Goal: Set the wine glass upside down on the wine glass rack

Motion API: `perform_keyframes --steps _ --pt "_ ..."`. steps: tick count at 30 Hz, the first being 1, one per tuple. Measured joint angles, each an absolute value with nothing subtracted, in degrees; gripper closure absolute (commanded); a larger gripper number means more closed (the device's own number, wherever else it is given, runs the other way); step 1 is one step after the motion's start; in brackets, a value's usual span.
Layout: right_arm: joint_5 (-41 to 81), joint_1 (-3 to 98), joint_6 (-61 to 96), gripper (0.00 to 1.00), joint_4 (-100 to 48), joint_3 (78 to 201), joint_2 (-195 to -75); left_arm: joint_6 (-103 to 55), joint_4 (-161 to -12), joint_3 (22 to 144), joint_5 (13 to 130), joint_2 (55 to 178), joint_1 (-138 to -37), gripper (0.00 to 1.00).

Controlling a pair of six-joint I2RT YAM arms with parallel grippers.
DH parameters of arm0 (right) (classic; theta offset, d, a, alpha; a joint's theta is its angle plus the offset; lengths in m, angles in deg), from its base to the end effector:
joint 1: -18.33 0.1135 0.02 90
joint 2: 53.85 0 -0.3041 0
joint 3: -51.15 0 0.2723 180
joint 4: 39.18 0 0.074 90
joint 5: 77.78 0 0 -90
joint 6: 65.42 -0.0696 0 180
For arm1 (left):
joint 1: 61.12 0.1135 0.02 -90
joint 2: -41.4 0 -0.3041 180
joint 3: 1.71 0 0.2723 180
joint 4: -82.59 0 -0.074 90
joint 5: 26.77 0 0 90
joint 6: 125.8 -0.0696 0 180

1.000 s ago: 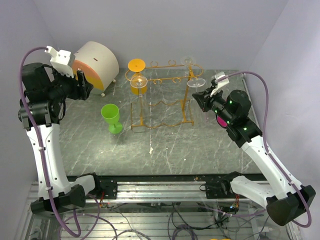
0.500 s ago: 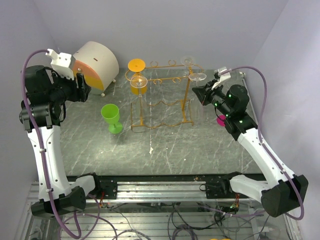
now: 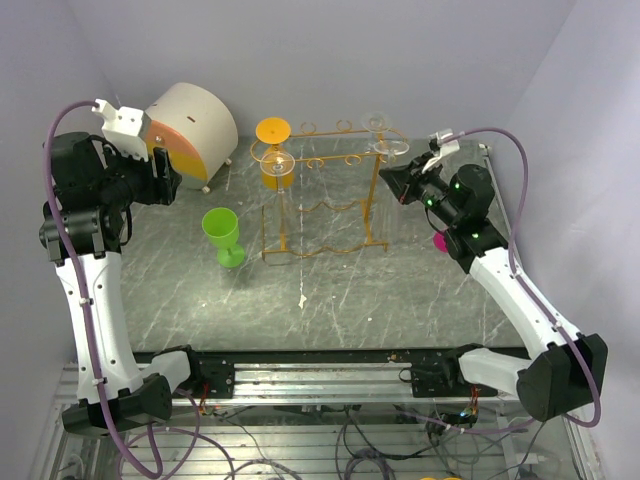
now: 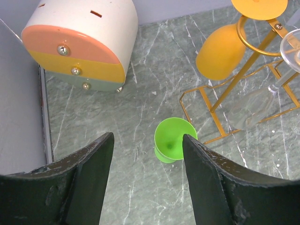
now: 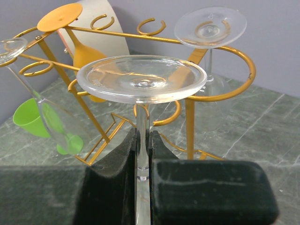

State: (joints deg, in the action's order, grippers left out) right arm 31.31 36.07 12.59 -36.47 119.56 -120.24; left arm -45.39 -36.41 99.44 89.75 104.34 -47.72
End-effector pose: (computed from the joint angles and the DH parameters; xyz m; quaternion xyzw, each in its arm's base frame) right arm 0.2884 0.1162 0.4001 -0.1516 0.6948 0.2918 0.6396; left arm 0.2224 0.0210 0.5000 0.0999 0.8144 -0.0798 0.5660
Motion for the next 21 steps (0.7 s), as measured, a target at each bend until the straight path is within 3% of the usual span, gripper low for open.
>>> perform_keyframes --steps 21 --pt "32.8 34.9 10.4 1.0 -39.5 118.7 -123.5 -45.3 -36.4 98.5 90.6 104.3 -47.7 0.27"
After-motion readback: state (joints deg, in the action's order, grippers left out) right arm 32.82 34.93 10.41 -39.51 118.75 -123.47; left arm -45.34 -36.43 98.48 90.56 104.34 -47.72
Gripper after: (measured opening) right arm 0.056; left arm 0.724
